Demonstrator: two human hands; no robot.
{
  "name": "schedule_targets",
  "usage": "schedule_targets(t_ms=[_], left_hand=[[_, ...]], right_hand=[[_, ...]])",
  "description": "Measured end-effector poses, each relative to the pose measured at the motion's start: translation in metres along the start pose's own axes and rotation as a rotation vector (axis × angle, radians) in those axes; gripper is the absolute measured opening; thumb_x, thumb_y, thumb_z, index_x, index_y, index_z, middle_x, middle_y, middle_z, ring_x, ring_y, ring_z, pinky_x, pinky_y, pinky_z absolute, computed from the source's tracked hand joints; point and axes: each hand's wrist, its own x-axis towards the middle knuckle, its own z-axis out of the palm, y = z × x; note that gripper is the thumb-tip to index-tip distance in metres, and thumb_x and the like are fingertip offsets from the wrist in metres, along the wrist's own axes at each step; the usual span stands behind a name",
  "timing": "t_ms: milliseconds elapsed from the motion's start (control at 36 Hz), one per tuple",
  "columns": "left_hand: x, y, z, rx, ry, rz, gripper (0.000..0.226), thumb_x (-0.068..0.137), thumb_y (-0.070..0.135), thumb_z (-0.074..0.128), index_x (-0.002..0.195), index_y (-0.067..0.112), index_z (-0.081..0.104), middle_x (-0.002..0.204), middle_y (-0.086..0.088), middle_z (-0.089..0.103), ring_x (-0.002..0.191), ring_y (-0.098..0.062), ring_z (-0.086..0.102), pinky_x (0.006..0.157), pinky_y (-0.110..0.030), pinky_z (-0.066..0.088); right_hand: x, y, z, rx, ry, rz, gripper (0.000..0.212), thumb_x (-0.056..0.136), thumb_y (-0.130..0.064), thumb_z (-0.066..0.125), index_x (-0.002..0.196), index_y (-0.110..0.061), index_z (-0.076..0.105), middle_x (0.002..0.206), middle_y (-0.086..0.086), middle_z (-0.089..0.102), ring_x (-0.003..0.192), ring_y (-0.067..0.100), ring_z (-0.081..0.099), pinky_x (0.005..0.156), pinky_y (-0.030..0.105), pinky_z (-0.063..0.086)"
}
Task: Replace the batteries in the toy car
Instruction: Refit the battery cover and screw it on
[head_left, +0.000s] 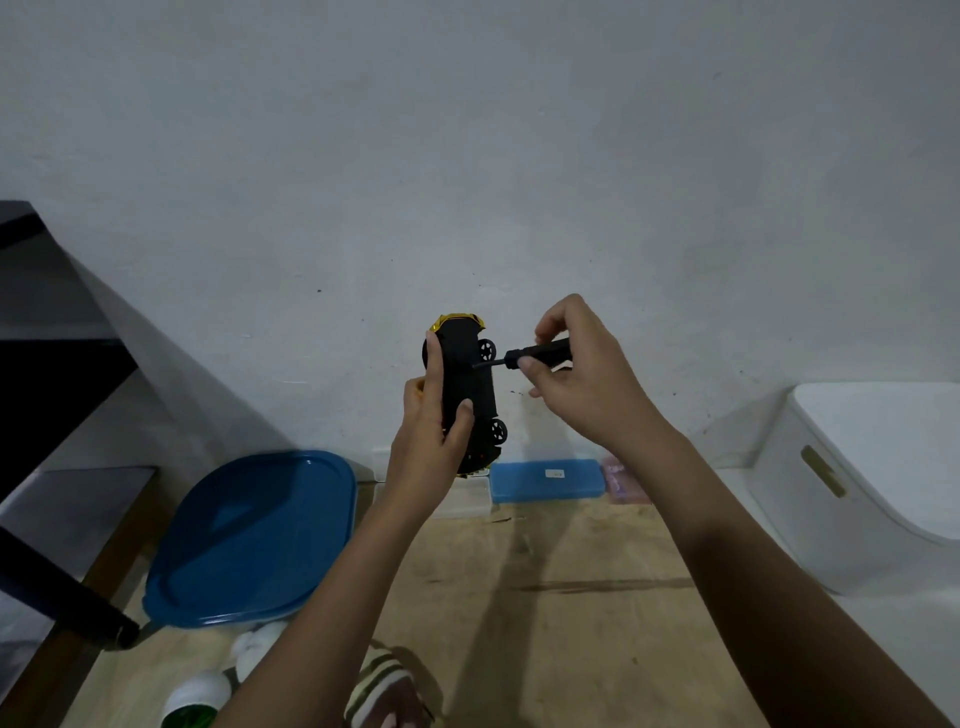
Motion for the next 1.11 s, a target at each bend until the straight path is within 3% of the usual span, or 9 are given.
schedule_targets(t_ms=[139,278,361,500,639,750,861,1000,1111], left_hand=[[-0.002,0.003,0.001,-0.011,-0.028,-0.008,0.073,0.099,0.027,0.040,0.134,0.057,-0.018,0.120,-0.004,0.038,0.087,0.001,0.050,0.078,-0.029,0.049],[-0.004,0.004,0.003,-0.030,-0.024,-0.032,0.072,0.099,0.025,0.040,0.136,0.053,-0.016,0.119,-0.003,0.039,0.086,0.008,0.047,0.070,-0.009,0.037],[-0.007,0.006,0.005,-0.040,-0.037,-0.030,0.073,0.099,0.026,0.041,0.136,0.054,-0.015,0.119,-0.003,0.039,0.087,0.008,0.047,0.071,-0.012,0.039],[-0.009,0.006,0.009,-0.073,-0.043,-0.048,0.074,0.099,0.024,0.041,0.136,0.053,-0.015,0.120,-0.004,0.040,0.086,0.014,0.045,0.071,-0.009,0.036],[-0.012,0.009,0.016,-0.072,-0.074,-0.040,0.073,0.099,0.024,0.041,0.136,0.054,-0.015,0.121,-0.003,0.040,0.089,0.012,0.045,0.072,-0.008,0.035],[-0.013,0.008,0.023,-0.085,-0.084,-0.039,0.072,0.099,0.023,0.041,0.138,0.051,-0.013,0.121,-0.005,0.040,0.089,0.011,0.045,0.075,-0.021,0.039],[-0.015,0.008,0.034,-0.090,-0.115,-0.040,0.072,0.099,0.025,0.041,0.141,0.049,-0.012,0.120,-0.004,0.040,0.088,0.008,0.046,0.074,-0.025,0.040],[-0.016,0.009,0.046,-0.102,-0.124,-0.070,0.072,0.099,0.022,0.042,0.143,0.045,-0.011,0.121,-0.007,0.041,0.087,0.010,0.044,0.073,-0.023,0.038],[-0.018,0.015,0.055,-0.103,-0.141,-0.093,0.073,0.099,0.021,0.042,0.143,0.047,-0.010,0.121,-0.005,0.040,0.086,0.013,0.044,0.069,-0.012,0.036]], right_hand=[[-0.003,0.000,-0.005,0.000,0.104,0.060,0.023,0.092,-0.026,0.056,0.090,-0.006,0.046,0.077,0.008,0.065,0.053,0.009,0.066,0.059,0.022,0.056],[-0.009,0.002,-0.008,0.004,-0.009,0.005,0.016,0.090,-0.010,0.058,0.096,-0.013,0.043,0.098,0.004,0.052,0.077,0.014,0.067,0.070,0.022,0.057],[-0.012,0.001,-0.009,0.013,0.078,0.051,0.018,0.093,-0.020,0.055,0.092,-0.008,0.042,0.075,0.009,0.062,0.055,0.011,0.066,0.056,0.017,0.053],[-0.015,0.004,-0.013,0.069,-0.023,0.056,0.018,0.090,-0.006,0.056,0.097,-0.013,0.041,0.102,0.010,0.052,0.076,0.015,0.068,0.066,0.025,0.058],[-0.020,0.006,-0.016,0.059,0.139,0.128,0.023,0.093,-0.023,0.055,0.093,-0.002,0.044,0.078,0.012,0.063,0.051,0.013,0.065,0.056,0.024,0.056],[-0.022,0.013,-0.017,0.028,0.081,0.087,0.013,0.091,-0.009,0.055,0.093,-0.008,0.043,0.097,0.015,0.055,0.073,0.015,0.064,0.057,0.018,0.055],[-0.026,0.015,-0.022,0.023,0.143,0.143,0.022,0.091,-0.019,0.059,0.087,-0.002,0.045,0.071,0.012,0.062,0.048,0.012,0.062,0.050,0.018,0.051],[-0.030,0.027,-0.030,-0.006,0.075,0.123,0.013,0.091,-0.012,0.057,0.093,-0.009,0.044,0.096,0.010,0.056,0.074,0.018,0.066,0.064,0.027,0.058],[-0.036,0.031,-0.037,-0.044,0.141,0.172,0.020,0.093,-0.022,0.056,0.088,-0.005,0.046,0.064,0.009,0.061,0.048,0.014,0.064,0.052,0.025,0.055]])
